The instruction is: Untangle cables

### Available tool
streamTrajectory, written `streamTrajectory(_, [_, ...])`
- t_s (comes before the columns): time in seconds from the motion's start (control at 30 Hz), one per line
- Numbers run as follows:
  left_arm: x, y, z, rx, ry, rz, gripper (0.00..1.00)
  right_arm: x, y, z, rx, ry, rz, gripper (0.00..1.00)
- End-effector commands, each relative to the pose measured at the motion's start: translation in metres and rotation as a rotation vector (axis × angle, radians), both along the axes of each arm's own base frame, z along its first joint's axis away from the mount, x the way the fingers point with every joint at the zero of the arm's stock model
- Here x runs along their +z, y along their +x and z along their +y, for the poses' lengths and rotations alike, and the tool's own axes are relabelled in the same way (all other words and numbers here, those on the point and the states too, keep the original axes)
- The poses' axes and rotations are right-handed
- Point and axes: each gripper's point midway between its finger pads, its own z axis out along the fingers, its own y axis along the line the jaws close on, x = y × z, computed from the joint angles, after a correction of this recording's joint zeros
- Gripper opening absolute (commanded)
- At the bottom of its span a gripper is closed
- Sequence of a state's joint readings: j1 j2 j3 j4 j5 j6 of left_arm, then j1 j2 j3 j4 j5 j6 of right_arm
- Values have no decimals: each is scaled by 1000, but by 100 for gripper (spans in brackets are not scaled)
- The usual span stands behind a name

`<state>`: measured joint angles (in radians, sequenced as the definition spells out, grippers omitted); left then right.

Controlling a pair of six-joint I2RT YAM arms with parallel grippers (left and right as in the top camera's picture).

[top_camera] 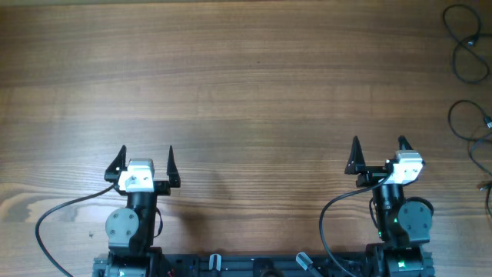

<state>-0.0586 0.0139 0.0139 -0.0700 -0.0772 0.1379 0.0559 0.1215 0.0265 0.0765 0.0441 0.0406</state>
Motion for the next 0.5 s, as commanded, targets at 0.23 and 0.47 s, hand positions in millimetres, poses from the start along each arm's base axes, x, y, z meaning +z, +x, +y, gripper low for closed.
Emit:
streamTrajectory(0.23, [-1,0,1,1,12,-4,100,15,-5,1,19,18,-87,100])
streamTrajectory(0.47, [-1,0,1,1,12,-4,100,21,-8,0,15,15,-116,100])
